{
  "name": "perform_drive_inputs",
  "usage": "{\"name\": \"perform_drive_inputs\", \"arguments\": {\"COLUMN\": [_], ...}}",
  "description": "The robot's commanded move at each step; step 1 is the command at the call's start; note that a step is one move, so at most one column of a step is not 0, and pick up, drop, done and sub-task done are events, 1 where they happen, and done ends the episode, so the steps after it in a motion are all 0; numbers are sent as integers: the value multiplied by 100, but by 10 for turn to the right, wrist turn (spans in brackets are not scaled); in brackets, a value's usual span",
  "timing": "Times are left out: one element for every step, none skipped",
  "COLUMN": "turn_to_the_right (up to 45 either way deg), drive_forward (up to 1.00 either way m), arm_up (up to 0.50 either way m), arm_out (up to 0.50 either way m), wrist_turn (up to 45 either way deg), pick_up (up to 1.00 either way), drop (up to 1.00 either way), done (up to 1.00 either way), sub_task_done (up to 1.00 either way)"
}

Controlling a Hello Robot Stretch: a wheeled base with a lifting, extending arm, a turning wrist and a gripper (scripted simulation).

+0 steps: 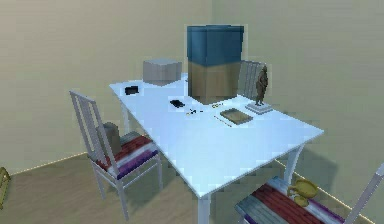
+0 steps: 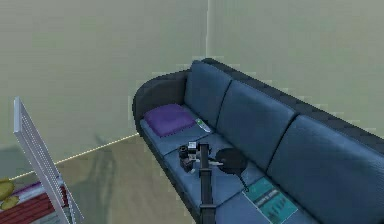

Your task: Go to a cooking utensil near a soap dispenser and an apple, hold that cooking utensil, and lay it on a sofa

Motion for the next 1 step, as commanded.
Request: {"name": "perform_drive_inputs", "arguments": {"turn_to_the_right": [0], "drive_forward": [0], "arm_up": [-32], "arm_out": [0], "wrist_turn": [0], "pick_up": [0], "drop": [0], "done": [0], "sub_task_done": [0]}}
